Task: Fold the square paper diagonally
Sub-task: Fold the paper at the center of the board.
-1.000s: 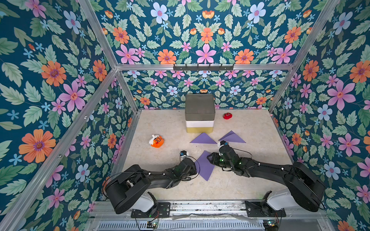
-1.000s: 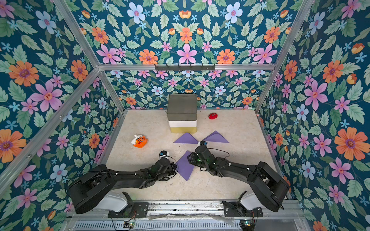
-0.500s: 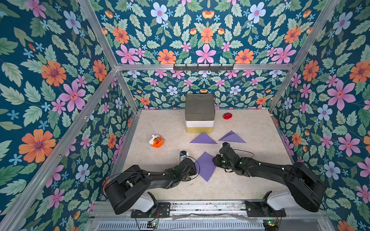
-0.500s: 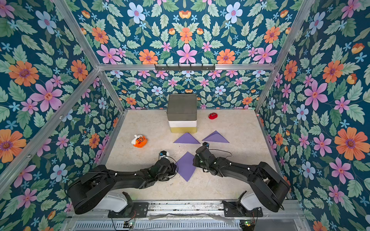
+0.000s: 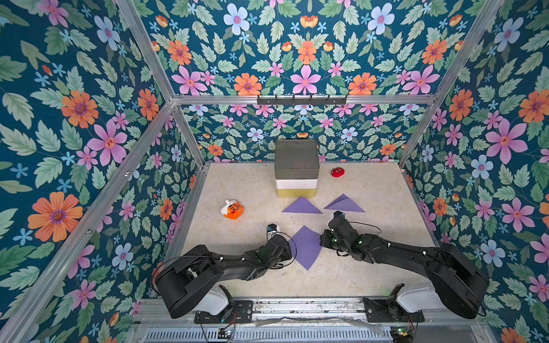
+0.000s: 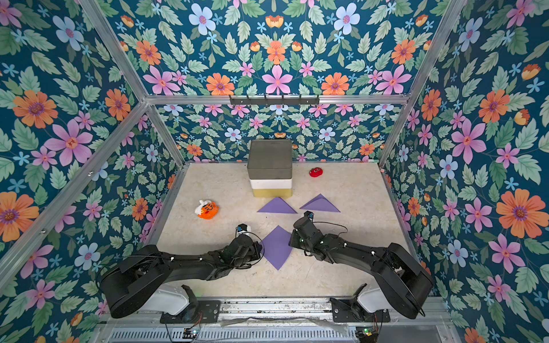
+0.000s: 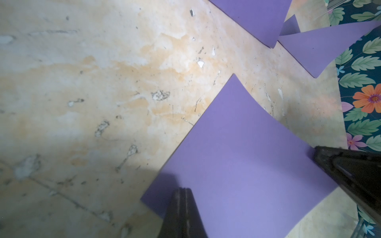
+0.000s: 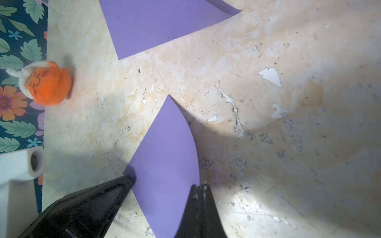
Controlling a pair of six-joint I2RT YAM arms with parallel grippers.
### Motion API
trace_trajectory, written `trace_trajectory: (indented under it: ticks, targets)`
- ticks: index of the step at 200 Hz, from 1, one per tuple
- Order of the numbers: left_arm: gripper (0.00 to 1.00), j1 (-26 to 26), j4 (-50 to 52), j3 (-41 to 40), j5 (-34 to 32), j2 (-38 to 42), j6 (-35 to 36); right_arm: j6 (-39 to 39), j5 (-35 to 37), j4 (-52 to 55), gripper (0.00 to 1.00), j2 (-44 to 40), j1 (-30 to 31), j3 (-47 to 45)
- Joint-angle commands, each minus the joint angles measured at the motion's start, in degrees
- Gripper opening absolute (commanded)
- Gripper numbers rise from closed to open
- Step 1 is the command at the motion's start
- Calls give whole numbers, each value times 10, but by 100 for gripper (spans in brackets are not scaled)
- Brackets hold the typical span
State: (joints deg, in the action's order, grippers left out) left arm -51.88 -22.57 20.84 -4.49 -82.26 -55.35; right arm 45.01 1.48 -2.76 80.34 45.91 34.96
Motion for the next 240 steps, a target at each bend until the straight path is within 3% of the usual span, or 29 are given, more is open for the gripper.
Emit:
trace_trajectory:
  ticks: [1, 46, 90, 126, 165, 240]
  targets:
    - [1, -2, 30, -4, 18, -6, 5, -18, 0, 13, 0, -5, 0, 3]
    - [2, -14, -89, -11, 84, -1, 13, -45, 55, 105, 0, -41, -1, 12]
    - [9, -15, -147, -10, 110, 32, 22, -66, 87, 182, 0, -113, -1, -4]
    - [9, -16, -142, 12, 117, 12, 24, -59, 135, 246, 0, -151, -1, -4]
    - [6, -18, -145, 42, 146, -57, 24, -64, 144, 259, 0, -152, -2, 0]
    - [5, -29, -116, 78, 130, -126, 37, -71, 134, 252, 0, -137, -2, 6]
